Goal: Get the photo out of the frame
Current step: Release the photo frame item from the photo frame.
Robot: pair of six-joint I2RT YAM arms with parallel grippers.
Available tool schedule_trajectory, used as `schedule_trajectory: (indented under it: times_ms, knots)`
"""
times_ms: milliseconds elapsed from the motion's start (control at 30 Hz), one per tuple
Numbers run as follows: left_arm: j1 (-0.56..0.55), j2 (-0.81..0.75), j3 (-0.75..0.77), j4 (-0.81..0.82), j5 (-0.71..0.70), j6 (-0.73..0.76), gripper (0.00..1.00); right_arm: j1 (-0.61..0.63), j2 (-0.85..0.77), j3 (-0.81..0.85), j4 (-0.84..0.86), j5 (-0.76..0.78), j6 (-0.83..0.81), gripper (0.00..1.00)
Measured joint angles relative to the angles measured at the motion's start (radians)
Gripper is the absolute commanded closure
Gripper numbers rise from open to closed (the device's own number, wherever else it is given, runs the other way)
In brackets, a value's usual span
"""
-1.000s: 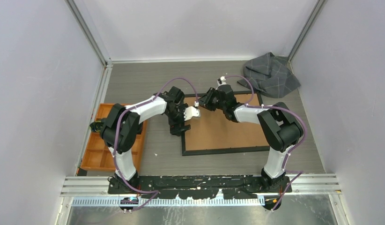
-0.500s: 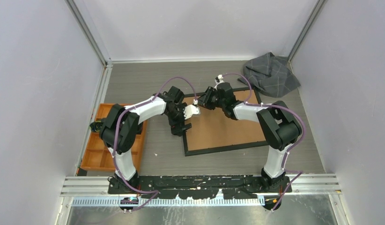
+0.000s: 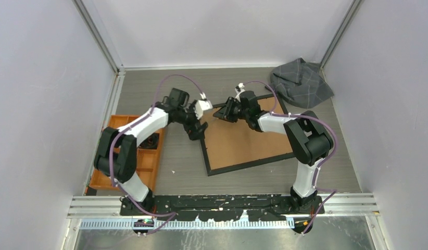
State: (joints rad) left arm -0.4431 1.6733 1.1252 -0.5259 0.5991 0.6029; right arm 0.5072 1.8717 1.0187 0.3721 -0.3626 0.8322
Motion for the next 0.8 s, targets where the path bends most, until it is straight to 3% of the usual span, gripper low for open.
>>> schedule_trajectory:
  times_ms: [100, 233, 533, 733, 800]
  knots:
    - [0.085, -0.043, 0.000, 0.113, 0.028, -0.080, 0.02, 0.011, 0.005, 0.018, -0.024, -0.014, -0.018, 0.99]
    - [0.176, 0.018, 0.002, 0.272, 0.051, -0.274, 0.07, 0.021, 0.005, 0.042, -0.064, -0.018, -0.050, 0.99]
    - [0.236, 0.195, -0.040, 0.501, 0.121, -0.780, 0.18, 0.021, 0.005, 0.047, -0.068, -0.024, -0.078, 0.99]
    - [0.250, 0.199, -0.103, 0.648, 0.108, -1.017, 0.51, 0.022, 0.005, 0.054, -0.080, -0.024, -0.092, 0.99]
    - [0.260, 0.205, -0.138, 0.708, 0.098, -1.098, 0.55, 0.023, 0.005, 0.057, -0.084, -0.024, -0.100, 0.99]
